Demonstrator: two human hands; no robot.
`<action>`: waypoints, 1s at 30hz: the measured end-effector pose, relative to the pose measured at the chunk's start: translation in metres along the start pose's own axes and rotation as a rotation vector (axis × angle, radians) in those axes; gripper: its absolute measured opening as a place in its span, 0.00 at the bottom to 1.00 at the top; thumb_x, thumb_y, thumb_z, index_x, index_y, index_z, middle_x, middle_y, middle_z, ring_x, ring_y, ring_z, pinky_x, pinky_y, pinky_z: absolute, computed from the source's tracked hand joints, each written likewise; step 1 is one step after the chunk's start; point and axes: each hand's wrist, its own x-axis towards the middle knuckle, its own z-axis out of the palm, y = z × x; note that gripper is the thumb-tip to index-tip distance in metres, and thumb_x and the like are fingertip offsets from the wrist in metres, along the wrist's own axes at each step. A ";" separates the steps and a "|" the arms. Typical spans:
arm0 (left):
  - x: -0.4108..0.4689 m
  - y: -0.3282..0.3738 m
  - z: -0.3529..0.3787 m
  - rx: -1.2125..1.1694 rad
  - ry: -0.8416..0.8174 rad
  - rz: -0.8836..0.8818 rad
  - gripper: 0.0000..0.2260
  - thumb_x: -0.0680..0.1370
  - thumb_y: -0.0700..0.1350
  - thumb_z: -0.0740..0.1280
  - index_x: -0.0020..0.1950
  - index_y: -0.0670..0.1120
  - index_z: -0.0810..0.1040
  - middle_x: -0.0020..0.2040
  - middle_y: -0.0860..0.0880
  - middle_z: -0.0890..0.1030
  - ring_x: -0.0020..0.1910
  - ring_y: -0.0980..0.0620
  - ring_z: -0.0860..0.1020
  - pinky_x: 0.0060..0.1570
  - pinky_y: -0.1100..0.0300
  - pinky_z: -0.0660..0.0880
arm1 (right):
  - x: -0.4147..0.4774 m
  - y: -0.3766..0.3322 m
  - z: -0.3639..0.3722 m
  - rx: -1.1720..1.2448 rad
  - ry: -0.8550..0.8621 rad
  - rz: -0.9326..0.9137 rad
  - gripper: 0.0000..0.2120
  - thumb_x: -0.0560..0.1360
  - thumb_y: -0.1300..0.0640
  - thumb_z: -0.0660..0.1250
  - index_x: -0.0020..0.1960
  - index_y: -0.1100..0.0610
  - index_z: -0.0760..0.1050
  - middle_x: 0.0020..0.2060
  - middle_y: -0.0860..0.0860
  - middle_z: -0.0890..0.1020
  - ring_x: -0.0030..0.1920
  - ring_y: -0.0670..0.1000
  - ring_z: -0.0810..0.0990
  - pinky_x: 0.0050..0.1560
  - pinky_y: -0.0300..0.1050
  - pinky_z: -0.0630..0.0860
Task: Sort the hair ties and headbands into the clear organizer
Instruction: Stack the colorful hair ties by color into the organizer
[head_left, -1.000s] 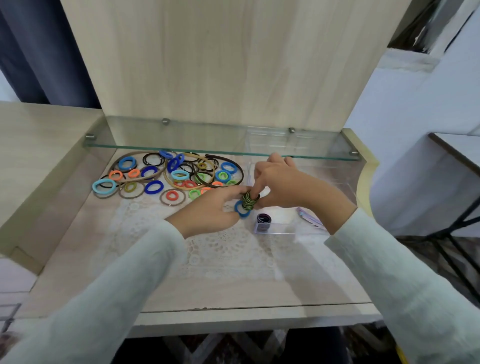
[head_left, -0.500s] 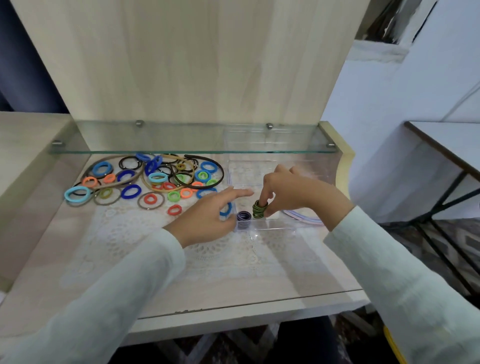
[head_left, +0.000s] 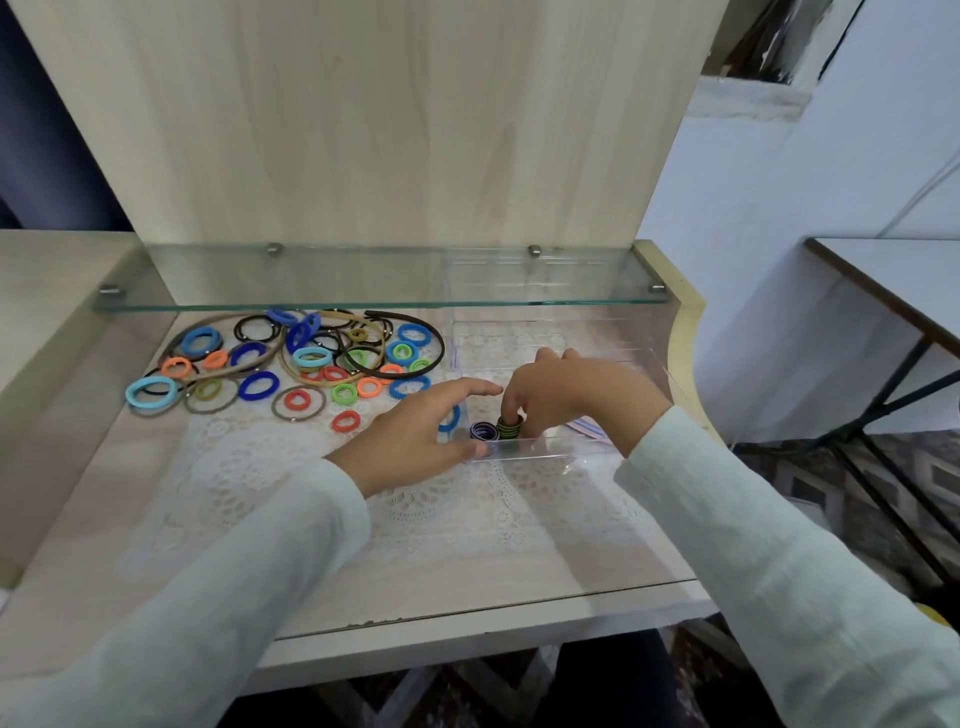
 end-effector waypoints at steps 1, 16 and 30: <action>0.000 0.000 0.000 0.000 0.001 0.000 0.26 0.77 0.50 0.71 0.71 0.64 0.66 0.71 0.64 0.69 0.70 0.63 0.65 0.67 0.62 0.65 | -0.001 0.000 -0.001 -0.006 -0.022 -0.004 0.11 0.74 0.50 0.66 0.51 0.34 0.75 0.53 0.47 0.76 0.60 0.55 0.65 0.59 0.52 0.66; 0.002 -0.001 0.003 -0.015 -0.006 0.014 0.12 0.78 0.47 0.70 0.58 0.59 0.73 0.70 0.62 0.71 0.69 0.61 0.69 0.66 0.61 0.66 | -0.026 -0.014 -0.019 -0.082 -0.212 0.049 0.20 0.81 0.59 0.52 0.71 0.54 0.69 0.67 0.53 0.73 0.67 0.56 0.70 0.65 0.49 0.67; 0.002 -0.003 0.010 0.184 0.020 0.143 0.16 0.78 0.63 0.58 0.65 0.66 0.71 0.56 0.65 0.78 0.55 0.59 0.76 0.62 0.48 0.69 | -0.023 -0.014 -0.022 -0.091 -0.240 0.013 0.19 0.81 0.61 0.52 0.68 0.57 0.71 0.48 0.52 0.74 0.45 0.51 0.70 0.36 0.37 0.64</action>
